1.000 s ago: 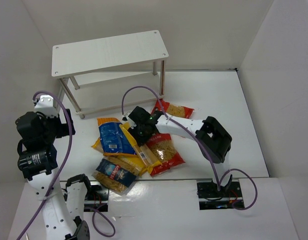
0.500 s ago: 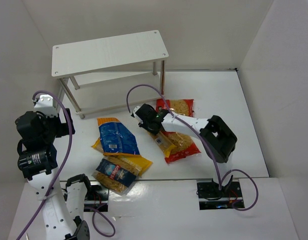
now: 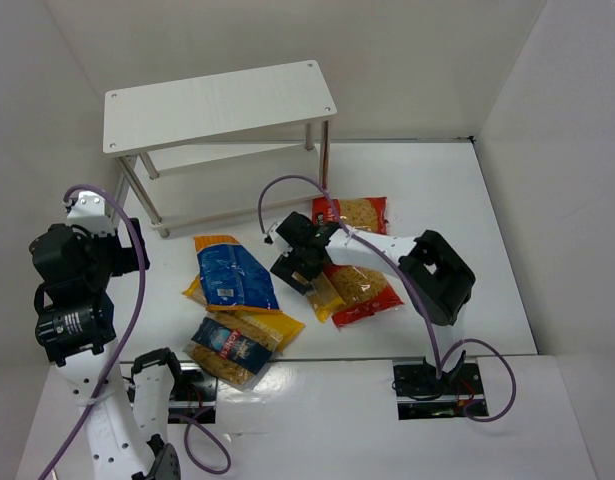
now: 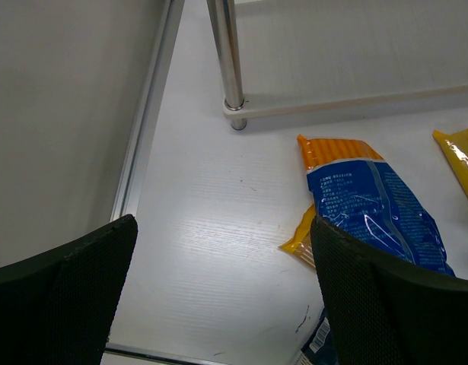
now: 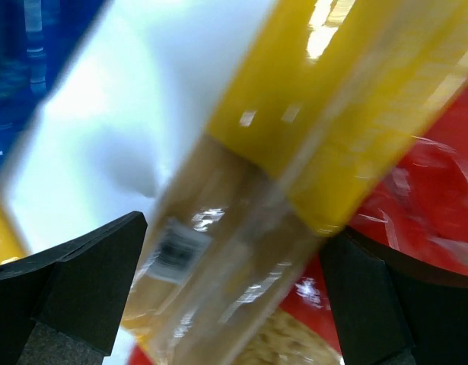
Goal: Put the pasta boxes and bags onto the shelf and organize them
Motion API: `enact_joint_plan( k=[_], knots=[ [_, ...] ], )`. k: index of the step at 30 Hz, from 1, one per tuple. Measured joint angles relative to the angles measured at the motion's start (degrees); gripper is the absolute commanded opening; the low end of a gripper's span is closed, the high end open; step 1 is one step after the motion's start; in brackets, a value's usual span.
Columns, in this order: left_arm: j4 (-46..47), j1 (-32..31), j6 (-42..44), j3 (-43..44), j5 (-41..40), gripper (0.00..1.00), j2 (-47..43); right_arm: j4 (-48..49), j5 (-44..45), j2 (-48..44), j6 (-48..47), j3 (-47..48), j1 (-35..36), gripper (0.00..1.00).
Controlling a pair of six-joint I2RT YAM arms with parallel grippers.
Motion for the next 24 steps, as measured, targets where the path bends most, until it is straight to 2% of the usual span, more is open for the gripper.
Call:
enact_joint_plan(
  k=[8,15,18,21,24],
  knots=[
    [0.0,0.0,0.0,0.0,0.0,1.0,0.0,0.0,-9.1,0.2,4.2,-0.7,-0.7,1.0],
    [0.0,0.0,0.0,0.0,0.0,1.0,0.0,0.6,-7.9,1.2,7.1,-1.3,1.3,0.98],
    [0.0,0.0,0.0,0.0,0.0,1.0,0.0,1.1,-6.4,2.4,8.0,-1.1,2.5,0.93],
    [0.0,0.0,0.0,0.0,-0.1,1.0,0.0,1.4,-5.2,2.9,8.9,-0.8,2.9,0.8],
    [0.0,0.0,0.0,0.0,-0.3,1.0,0.0,1.4,-4.7,3.5,10.2,0.0,3.0,0.32]
  ],
)
